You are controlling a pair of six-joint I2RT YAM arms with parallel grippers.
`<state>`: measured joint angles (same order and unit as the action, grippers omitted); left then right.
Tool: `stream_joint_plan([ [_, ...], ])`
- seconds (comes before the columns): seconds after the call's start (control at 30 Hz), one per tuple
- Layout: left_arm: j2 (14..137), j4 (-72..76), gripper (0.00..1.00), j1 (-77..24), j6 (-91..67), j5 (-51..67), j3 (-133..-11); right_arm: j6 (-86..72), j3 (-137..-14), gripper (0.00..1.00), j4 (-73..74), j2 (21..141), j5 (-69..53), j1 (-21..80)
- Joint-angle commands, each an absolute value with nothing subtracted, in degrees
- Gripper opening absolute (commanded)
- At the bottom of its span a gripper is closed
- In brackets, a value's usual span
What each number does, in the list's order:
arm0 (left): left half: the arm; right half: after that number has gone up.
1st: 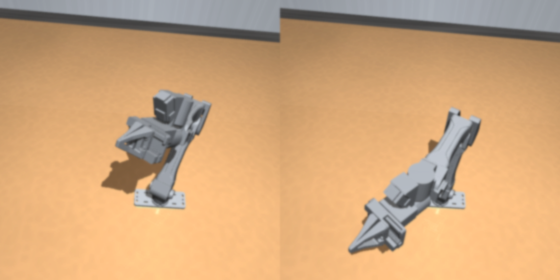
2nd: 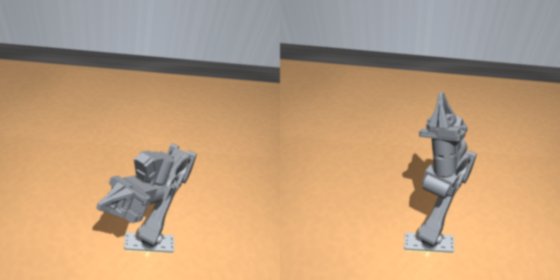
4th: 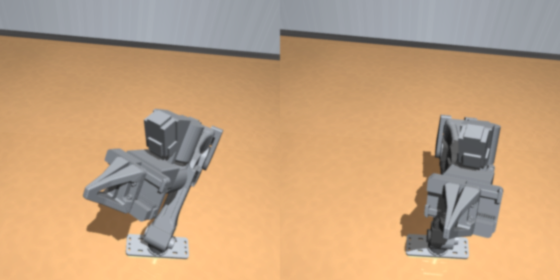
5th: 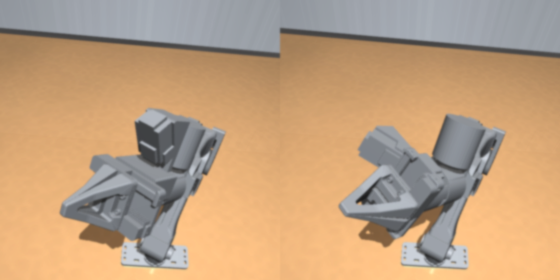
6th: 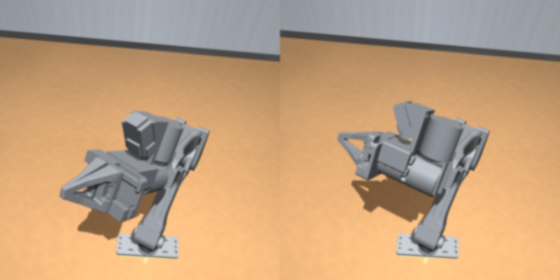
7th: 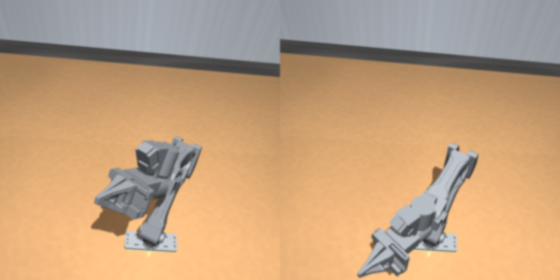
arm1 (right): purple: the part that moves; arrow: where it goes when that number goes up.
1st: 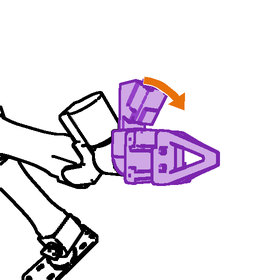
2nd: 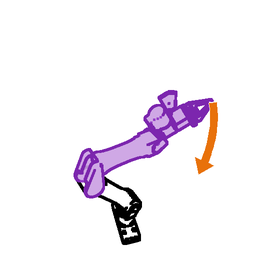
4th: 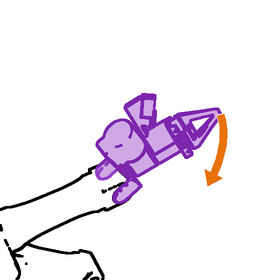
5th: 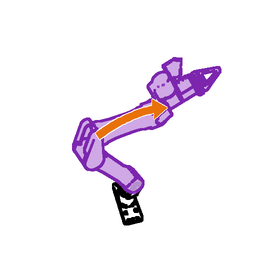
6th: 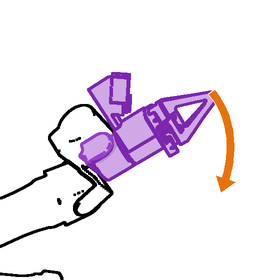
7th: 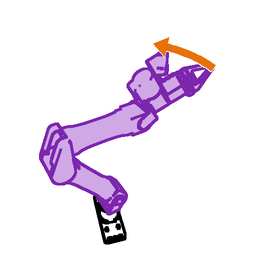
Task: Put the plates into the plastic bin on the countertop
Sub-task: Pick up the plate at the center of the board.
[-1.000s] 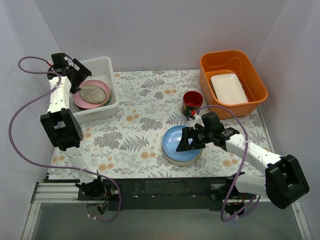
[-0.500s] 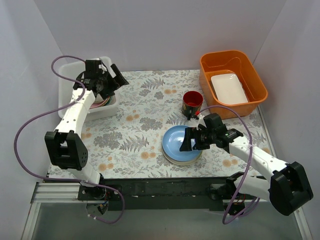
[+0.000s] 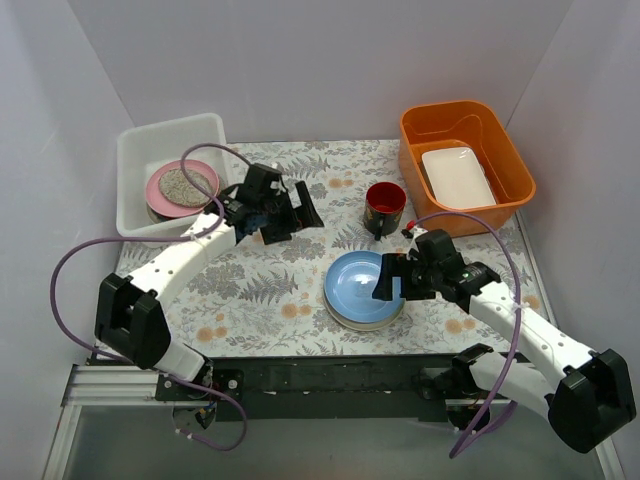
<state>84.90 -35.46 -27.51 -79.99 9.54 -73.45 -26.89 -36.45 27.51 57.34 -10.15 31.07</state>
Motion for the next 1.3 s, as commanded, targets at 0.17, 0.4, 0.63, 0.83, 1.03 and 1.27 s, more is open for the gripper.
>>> stream_joint_plan([
  [0.17, 80.1, -27.5, 0.98, -40.7, -90.5, 3.8, -61.5, -27.6, -40.2, 0.98, 33.1, 55.0, -1.4, 29.5],
  [0.4, 79.3, -27.9, 0.97, -43.8, -92.2, 3.3, -59.8, -27.5, -38.8, 0.98, 31.9, 56.1, -2.2, 28.1],
  [0.63, 79.1, -27.9, 0.97, -44.0, -92.5, 3.3, -58.8, -27.4, -37.6, 0.95, 30.2, 57.7, -2.2, 27.4],
  [0.83, 77.7, -27.6, 0.98, -43.9, -92.3, 1.8, -57.7, -27.6, -35.3, 0.75, 27.5, 59.7, -2.5, 26.8],
  [1.03, 77.2, -27.7, 0.98, -44.0, -92.4, 1.6, -56.9, -27.8, -33.4, 0.67, 23.7, 62.3, -3.5, 26.1],
  [1.27, 74.3, -28.0, 0.98, -43.9, -93.2, 0.8, -54.0, -28.2, -32.2, 0.45, 19.2, 66.0, -6.5, 26.0],
])
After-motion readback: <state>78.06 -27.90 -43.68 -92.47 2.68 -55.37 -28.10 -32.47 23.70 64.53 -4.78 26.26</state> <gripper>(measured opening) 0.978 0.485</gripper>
